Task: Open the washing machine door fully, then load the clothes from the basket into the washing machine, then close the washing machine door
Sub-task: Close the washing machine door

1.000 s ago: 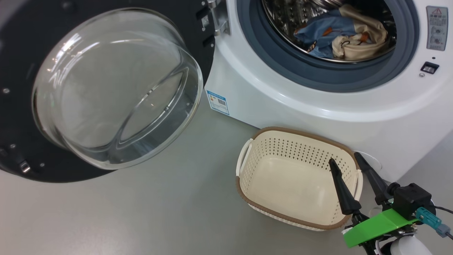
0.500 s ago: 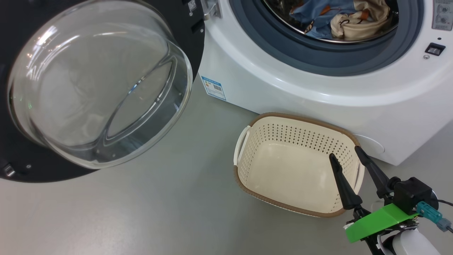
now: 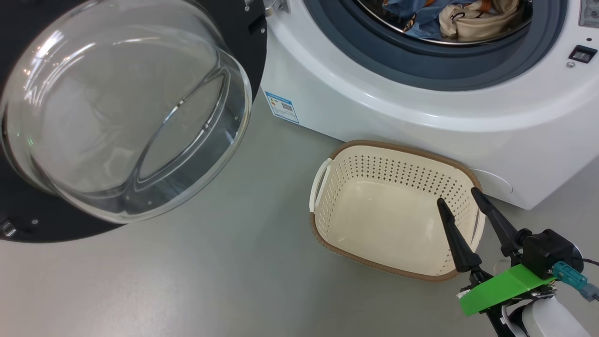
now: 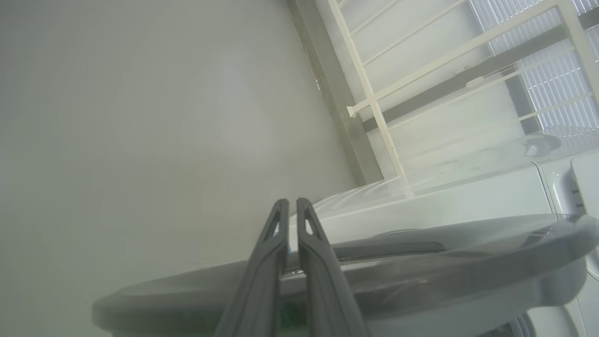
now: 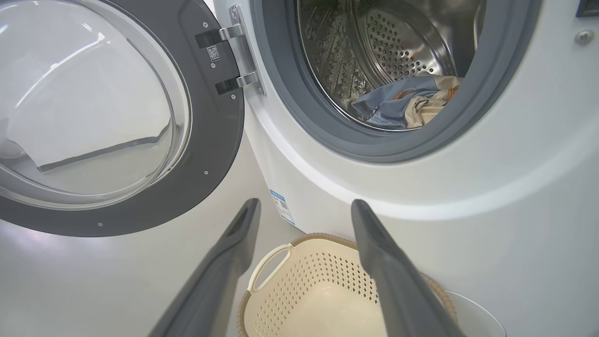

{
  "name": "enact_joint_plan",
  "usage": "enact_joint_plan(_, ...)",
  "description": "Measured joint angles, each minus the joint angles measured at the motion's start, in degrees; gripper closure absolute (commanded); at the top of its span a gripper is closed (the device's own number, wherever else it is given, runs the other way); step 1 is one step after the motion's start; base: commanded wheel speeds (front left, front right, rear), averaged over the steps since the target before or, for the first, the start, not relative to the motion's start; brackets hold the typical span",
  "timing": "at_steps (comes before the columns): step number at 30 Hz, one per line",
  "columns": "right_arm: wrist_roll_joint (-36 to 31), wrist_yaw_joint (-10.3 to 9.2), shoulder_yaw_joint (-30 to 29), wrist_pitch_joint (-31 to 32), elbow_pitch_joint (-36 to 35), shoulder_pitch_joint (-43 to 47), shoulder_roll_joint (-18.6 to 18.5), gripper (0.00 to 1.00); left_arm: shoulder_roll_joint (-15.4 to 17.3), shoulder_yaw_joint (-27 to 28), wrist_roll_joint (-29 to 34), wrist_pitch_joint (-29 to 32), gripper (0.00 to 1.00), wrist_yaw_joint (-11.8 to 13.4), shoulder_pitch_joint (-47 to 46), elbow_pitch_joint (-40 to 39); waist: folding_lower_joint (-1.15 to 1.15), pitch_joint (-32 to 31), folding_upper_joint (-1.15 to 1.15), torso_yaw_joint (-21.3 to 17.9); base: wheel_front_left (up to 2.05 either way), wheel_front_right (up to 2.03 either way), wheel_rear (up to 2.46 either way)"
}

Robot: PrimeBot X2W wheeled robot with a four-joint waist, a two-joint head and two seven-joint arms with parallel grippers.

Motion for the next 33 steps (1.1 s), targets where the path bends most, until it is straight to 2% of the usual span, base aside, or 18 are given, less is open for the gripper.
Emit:
enact_joint_plan(6,-0.1,0.01,0.0,0.0,0.2,0.0,0.0,0.00,0.3,-1.1,-2.7,5.7,1.00,0.0,0.2,-2.0,0.00,-0.5,0.00,0.4,0.00,0.00,0.00)
enact_joint_plan(19,0.0,0.00,-1.5,0.0,0.3,0.3,0.7,0.00,1.3,-4.3,-7.3,20.2,1.00,0.0,6.7,-14.5,0.00,-4.4,0.00,0.1,0.00,0.00,0.00)
enact_joint_plan(27,0.0,0.00,-3.6,0.0,-0.1,3.1,2.0,0.00,1.2,-5.9,-10.8,27.7,1.00,0.0,12.8,-24.0,-0.01,-8.5,0.00,-1.4,0.00,0.00,0.00)
enact_joint_plan(33,0.0,0.00,-5.1,0.0,-0.6,5.5,2.9,0.00,0.5,-6.8,-12.6,30.9,1.00,0.0,16.8,-30.1,-0.01,-11.1,0.00,-3.1,0.00,0.00,0.00)
